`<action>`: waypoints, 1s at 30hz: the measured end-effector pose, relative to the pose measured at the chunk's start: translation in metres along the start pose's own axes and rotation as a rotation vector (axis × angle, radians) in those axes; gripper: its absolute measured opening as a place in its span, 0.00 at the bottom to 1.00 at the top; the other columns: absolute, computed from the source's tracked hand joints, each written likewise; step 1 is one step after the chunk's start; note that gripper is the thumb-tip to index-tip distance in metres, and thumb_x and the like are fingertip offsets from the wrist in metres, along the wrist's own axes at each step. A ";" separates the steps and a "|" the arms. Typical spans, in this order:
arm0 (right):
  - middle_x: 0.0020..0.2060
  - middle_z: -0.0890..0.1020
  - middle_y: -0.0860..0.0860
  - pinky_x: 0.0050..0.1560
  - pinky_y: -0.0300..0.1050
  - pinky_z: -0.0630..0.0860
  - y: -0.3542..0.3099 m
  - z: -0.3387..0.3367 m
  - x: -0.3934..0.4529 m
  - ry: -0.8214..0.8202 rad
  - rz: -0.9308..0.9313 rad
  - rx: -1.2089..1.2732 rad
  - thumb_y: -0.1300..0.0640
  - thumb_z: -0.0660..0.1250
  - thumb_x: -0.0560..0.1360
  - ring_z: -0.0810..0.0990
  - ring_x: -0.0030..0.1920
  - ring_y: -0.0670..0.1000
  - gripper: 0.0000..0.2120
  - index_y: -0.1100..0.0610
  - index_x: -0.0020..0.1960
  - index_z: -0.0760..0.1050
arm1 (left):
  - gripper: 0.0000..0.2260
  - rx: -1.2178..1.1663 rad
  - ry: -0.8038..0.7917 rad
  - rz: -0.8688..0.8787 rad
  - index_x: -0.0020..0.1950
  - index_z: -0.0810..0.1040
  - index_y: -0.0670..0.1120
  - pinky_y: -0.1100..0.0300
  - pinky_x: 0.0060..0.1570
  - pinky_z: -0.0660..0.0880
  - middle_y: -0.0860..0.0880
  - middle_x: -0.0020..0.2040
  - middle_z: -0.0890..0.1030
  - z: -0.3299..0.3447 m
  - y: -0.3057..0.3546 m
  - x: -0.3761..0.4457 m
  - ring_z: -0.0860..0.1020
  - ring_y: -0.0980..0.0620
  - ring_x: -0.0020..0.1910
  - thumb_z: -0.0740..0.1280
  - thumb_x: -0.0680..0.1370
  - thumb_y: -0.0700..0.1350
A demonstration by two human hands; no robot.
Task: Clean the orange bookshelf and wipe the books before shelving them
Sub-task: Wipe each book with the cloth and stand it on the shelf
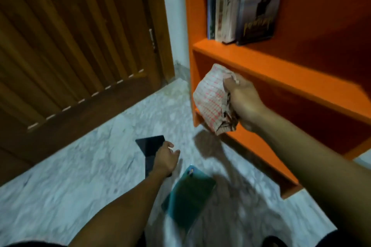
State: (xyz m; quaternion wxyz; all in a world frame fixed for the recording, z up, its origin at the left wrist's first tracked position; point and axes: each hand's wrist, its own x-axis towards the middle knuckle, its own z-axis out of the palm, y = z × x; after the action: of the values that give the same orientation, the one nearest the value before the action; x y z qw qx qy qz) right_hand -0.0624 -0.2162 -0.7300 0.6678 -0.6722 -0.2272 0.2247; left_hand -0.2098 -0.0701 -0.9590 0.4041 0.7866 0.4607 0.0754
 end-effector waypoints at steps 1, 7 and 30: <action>0.56 0.82 0.52 0.63 0.54 0.76 0.006 0.003 0.001 -0.015 0.008 -0.029 0.59 0.55 0.84 0.81 0.59 0.54 0.12 0.48 0.52 0.76 | 0.12 0.025 -0.040 -0.030 0.56 0.70 0.45 0.59 0.44 0.67 0.44 0.48 0.78 0.013 -0.018 -0.004 0.78 0.44 0.49 0.69 0.78 0.47; 0.55 0.81 0.50 0.49 0.42 0.75 0.043 0.013 0.002 -0.139 0.061 -0.190 0.54 0.54 0.85 0.80 0.55 0.51 0.11 0.53 0.62 0.73 | 0.29 0.251 -0.326 -0.285 0.73 0.61 0.51 0.43 0.63 0.70 0.43 0.67 0.70 0.075 -0.091 -0.028 0.72 0.41 0.64 0.67 0.77 0.56; 0.55 0.82 0.53 0.56 0.52 0.78 0.030 0.003 -0.021 -0.095 0.078 -0.169 0.55 0.55 0.85 0.81 0.55 0.55 0.10 0.52 0.58 0.74 | 0.02 0.306 -0.238 0.000 0.48 0.74 0.48 0.53 0.51 0.76 0.43 0.51 0.81 0.011 -0.031 0.000 0.79 0.42 0.52 0.65 0.78 0.46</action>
State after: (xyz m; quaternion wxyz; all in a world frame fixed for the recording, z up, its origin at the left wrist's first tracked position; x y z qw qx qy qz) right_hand -0.0811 -0.2266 -0.7596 0.5881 -0.7231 -0.2504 0.2620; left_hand -0.2251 -0.0688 -0.9876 0.3315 0.8423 0.4156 -0.0888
